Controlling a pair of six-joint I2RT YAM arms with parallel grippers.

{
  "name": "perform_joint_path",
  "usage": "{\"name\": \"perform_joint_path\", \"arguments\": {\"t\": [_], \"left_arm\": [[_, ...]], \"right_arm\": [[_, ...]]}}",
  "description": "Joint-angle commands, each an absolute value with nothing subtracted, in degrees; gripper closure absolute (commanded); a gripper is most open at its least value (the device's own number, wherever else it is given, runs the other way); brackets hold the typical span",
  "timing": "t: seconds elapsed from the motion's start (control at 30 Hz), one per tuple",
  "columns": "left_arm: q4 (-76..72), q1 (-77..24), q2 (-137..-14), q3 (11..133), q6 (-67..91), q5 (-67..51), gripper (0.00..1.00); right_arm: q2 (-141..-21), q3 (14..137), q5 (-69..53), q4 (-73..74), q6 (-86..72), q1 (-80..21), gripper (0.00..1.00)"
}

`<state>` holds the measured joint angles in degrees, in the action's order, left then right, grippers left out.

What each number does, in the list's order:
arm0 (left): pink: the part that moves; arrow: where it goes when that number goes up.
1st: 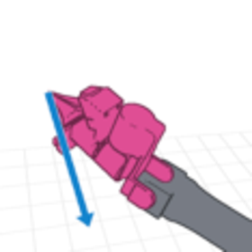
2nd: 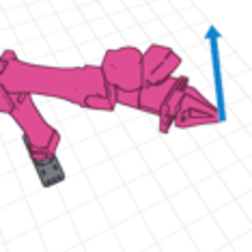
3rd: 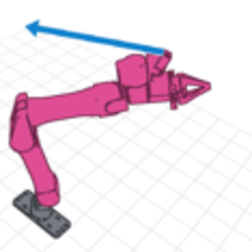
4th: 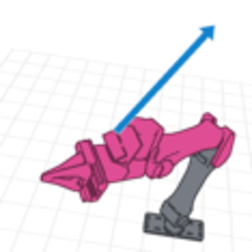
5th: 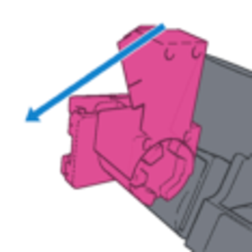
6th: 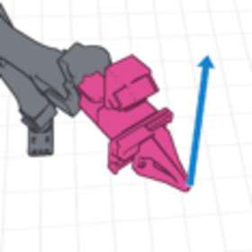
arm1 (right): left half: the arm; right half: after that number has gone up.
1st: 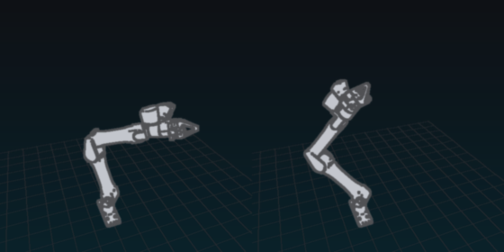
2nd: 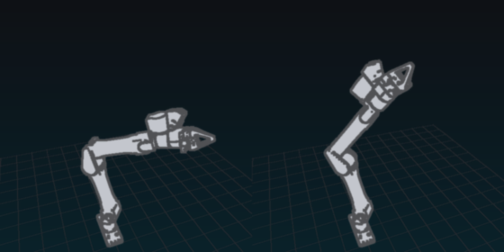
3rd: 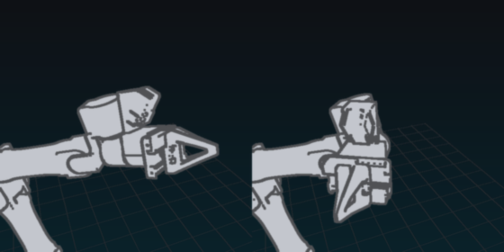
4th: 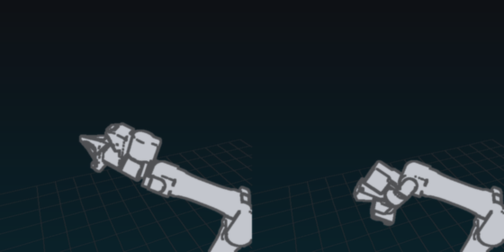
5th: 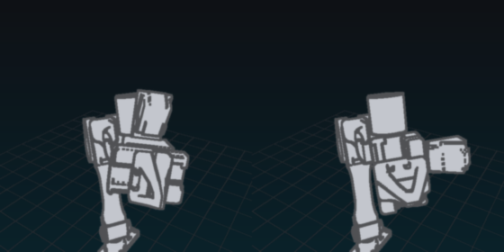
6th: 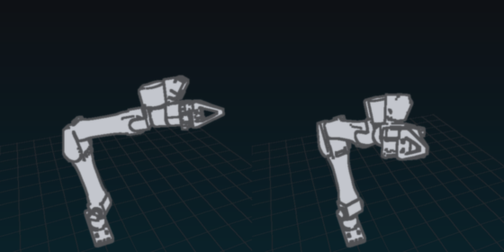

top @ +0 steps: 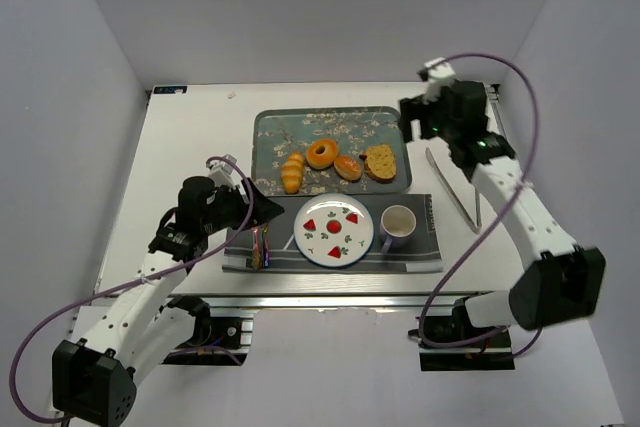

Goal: Place the bread

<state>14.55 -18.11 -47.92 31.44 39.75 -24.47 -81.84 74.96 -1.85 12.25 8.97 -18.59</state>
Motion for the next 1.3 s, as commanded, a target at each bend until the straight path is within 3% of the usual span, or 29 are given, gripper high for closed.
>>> {"name": "perform_joint_path", "arguments": {"t": [0.0,0.1,0.37,0.4,0.5,0.8,1.1,1.2,1.27], "left_arm": [[14.33,-17.84,-48.25,34.01,37.79,-24.34,0.27],[13.36,-17.84,-47.9,33.58,38.06,-24.78,0.27],[13.8,-17.93,-45.44,32.44,38.06,-24.26,0.27],[13.8,-17.84,-45.09,32.17,38.06,-24.17,0.27],[13.62,-17.93,-45.7,31.82,37.97,-24.17,0.26],[14.76,-17.84,-46.76,32.61,38.06,-23.82,0.26],[14.59,-17.84,-47.28,32.17,38.5,-23.55,0.26],[14.85,-17.84,-48.42,33.13,38.41,-23.64,0.26],[15.03,-17.84,-48.78,33.83,38.23,-23.82,0.26]], "right_arm": [[-74.92,65.59,-4.36,13.62,10.7,-9.54,0.11],[-68.74,57.76,-18.95,16.87,24.58,1.81,0.11],[-69.87,48.17,-23.38,21.62,31.11,14.93,0.27],[-71.53,47.9,-23.2,21.62,31.81,15.2,0.26],[-75.39,47.37,-21.89,19.87,32.43,15.29,0.11],[-90.95,52.56,-13.63,16.09,29.53,14.77,0.11],[-97.2,52.56,-12.04,9.5,28.21,13.27,0.13],[-98.52,52.65,-12.65,8.53,27.34,13.1,0.23],[-98.44,52.82,-14.23,8.96,27.16,13.1,0.41]]}}
